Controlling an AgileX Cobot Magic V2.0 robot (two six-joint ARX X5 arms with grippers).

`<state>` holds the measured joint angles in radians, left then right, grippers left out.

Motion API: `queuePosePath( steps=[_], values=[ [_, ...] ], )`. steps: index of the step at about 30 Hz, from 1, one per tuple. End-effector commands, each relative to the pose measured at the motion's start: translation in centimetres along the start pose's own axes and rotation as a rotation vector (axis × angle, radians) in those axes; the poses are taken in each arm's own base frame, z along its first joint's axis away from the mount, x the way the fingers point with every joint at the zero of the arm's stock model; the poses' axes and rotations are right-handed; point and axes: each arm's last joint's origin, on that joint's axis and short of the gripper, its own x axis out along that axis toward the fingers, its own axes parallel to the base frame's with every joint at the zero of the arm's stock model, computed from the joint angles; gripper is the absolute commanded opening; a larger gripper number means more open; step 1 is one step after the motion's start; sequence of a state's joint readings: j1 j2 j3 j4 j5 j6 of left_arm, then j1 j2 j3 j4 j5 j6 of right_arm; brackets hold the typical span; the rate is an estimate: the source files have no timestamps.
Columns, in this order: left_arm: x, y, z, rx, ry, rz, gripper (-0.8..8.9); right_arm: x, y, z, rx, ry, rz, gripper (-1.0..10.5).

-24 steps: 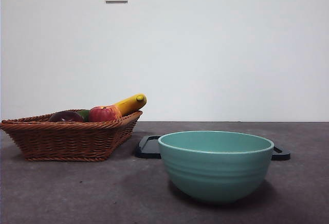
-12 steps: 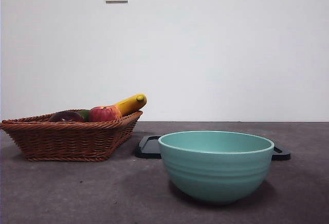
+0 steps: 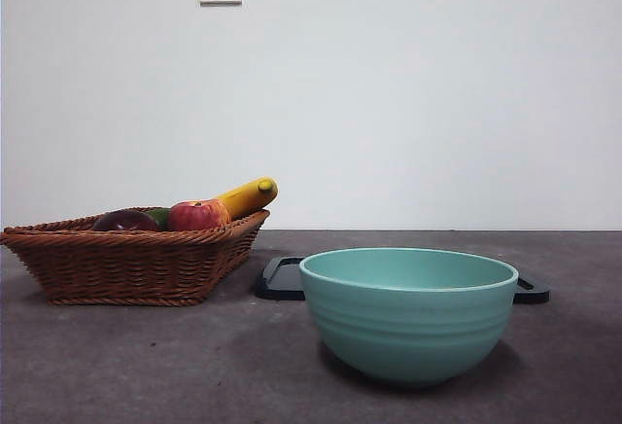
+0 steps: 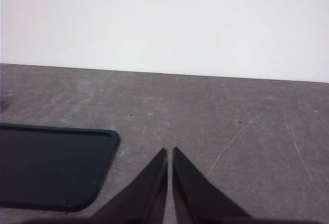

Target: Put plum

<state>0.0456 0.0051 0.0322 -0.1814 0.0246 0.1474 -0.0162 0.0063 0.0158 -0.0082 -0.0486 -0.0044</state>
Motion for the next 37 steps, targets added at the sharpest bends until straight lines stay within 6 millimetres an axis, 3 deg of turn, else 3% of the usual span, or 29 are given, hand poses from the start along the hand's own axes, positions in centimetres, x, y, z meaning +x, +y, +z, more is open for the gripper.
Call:
queuePosePath(
  steps=[1, 10, 37],
  values=[
    [0.2, -0.1, -0.7, -0.004, 0.026, 0.001, 0.06, 0.0, 0.0, -0.2, -0.003, 0.007, -0.007, 0.1],
    [0.2, -0.1, -0.7, -0.004, 0.026, 0.001, 0.07, -0.1, 0.0, -1.8, 0.005, 0.172, -0.006, 0.1],
    [0.2, -0.1, -0.7, -0.004, 0.026, 0.001, 0.06, -0.1, 0.0, -1.6, 0.004, 0.149, -0.004, 0.1]
  ],
)
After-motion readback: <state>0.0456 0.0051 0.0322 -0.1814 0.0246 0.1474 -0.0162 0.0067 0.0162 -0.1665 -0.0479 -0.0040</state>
